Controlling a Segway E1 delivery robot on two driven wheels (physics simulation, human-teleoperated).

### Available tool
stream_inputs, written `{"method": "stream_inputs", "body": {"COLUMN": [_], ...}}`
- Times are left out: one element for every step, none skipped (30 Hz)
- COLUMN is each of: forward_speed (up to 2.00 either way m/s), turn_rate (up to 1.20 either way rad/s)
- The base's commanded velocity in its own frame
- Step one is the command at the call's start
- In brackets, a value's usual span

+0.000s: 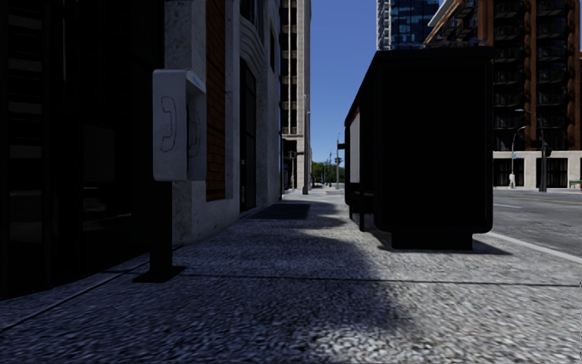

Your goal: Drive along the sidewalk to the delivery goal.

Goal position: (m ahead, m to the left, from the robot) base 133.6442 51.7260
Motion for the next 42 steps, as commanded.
{"method": "stream_inputs", "body": {"forward_speed": [2.00, 2.00, 2.00, 2.00, 2.00, 2.00, 2.00, 2.00, 2.00, 2.00, 2.00, 2.00, 2.00, 2.00, 2.00, 2.00, 2.00, 2.00, 2.00, 2.00, 2.00, 2.00, 2.00, 2.00, 2.00, 2.00, 2.00, 2.00, 2.00, 2.00, 2.00, 2.00, 2.00, 2.00, 2.00, 2.00, 2.00, 2.00, 2.00, 2.00, 2.00, 2.00], "turn_rate": [0.00, 0.00, 0.00, 0.00, 0.00, 0.00, 0.00, 0.00, 0.00, 0.00, 0.00, 0.00, 0.00, 0.00, 0.00, 0.00, 0.00, 0.00, 0.00, 0.00, 0.00, 0.00, 0.00, 0.00, 0.00, 0.00, 0.00, -0.09, -0.09, -0.21, -0.23, -0.23, -0.23, -0.24, -0.24, -0.24, -0.24, -0.24, -0.24, -0.24, -0.24, -0.24]}}
